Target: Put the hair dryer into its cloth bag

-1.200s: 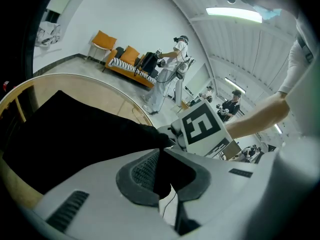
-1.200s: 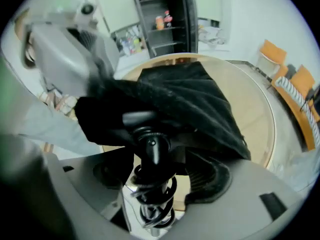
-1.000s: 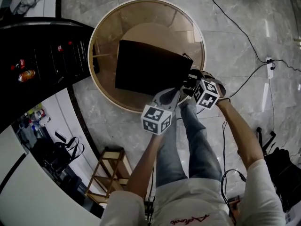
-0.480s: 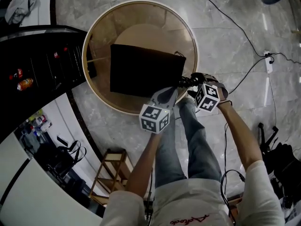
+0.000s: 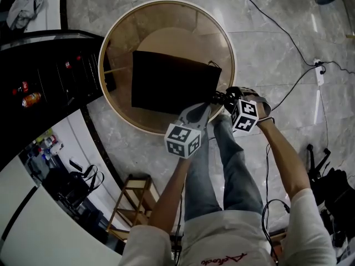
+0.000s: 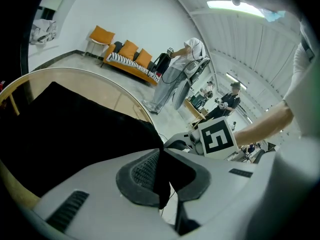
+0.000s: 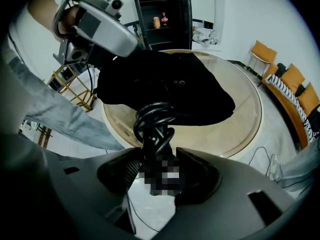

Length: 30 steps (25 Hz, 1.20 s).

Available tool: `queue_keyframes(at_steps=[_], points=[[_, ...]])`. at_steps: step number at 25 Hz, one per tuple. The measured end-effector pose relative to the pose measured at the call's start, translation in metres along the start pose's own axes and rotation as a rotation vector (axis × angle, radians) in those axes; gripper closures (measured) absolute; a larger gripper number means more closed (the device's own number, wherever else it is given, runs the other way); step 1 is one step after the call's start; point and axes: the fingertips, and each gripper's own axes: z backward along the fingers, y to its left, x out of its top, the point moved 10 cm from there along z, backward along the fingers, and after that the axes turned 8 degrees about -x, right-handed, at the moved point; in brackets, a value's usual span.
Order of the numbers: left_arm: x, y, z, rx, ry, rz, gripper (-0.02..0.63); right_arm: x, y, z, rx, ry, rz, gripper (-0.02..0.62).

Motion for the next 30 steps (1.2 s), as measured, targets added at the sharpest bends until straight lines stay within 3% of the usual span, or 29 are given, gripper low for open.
queue_keyframes(at_steps=[12, 30], points=[[0.005, -0.001, 0.007, -0.018, -0.018, -0.002, 0.561, 0.034, -0.011, 0.041, -0.021, -0.122, 0.05, 0.365], [0.016, -0.001, 0.018, -0.09, -0.084, 0.023, 0.561, 0.093, -0.008, 0.002, -0.005, -0.217, 0.011, 0.367]])
